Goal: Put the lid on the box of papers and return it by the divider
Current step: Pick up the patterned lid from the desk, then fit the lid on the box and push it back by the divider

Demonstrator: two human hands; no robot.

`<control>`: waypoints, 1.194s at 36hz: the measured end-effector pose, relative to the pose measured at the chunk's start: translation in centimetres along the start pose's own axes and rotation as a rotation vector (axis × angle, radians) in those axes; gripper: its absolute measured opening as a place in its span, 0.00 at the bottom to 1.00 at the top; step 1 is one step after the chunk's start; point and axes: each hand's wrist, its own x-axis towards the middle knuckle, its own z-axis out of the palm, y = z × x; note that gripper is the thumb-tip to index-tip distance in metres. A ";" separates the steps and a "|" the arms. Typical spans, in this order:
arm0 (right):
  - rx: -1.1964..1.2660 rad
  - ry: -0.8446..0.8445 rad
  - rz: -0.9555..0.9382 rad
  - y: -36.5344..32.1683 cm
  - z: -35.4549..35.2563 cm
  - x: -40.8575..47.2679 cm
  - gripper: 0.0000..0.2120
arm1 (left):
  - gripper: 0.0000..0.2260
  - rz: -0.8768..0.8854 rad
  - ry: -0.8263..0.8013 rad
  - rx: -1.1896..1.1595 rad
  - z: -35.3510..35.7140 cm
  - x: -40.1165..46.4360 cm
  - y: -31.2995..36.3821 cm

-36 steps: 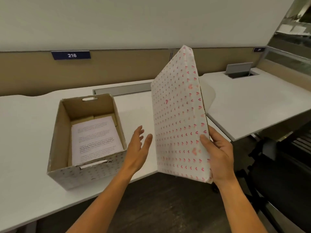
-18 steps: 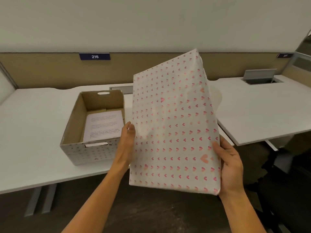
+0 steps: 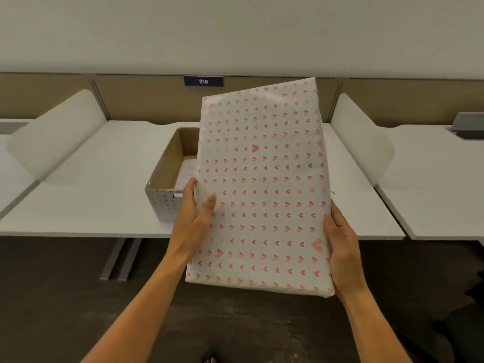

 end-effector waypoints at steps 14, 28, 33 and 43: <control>-0.060 -0.167 0.096 3.7 5.9 3.6 0.32 | 0.30 -0.072 0.057 0.252 -4.7 1.5 -2.2; -0.266 -0.110 0.122 5.9 13.3 13.5 0.36 | 0.31 -0.113 0.018 0.220 -10.1 11.6 -4.7; -0.291 -0.064 0.161 7.2 15.7 16.0 0.37 | 0.27 -0.159 -0.044 0.257 -12.0 15.2 -6.6; -0.340 -0.008 0.274 8.9 18.5 20.3 0.32 | 0.26 -0.235 -0.151 0.292 -13.9 21.1 -9.0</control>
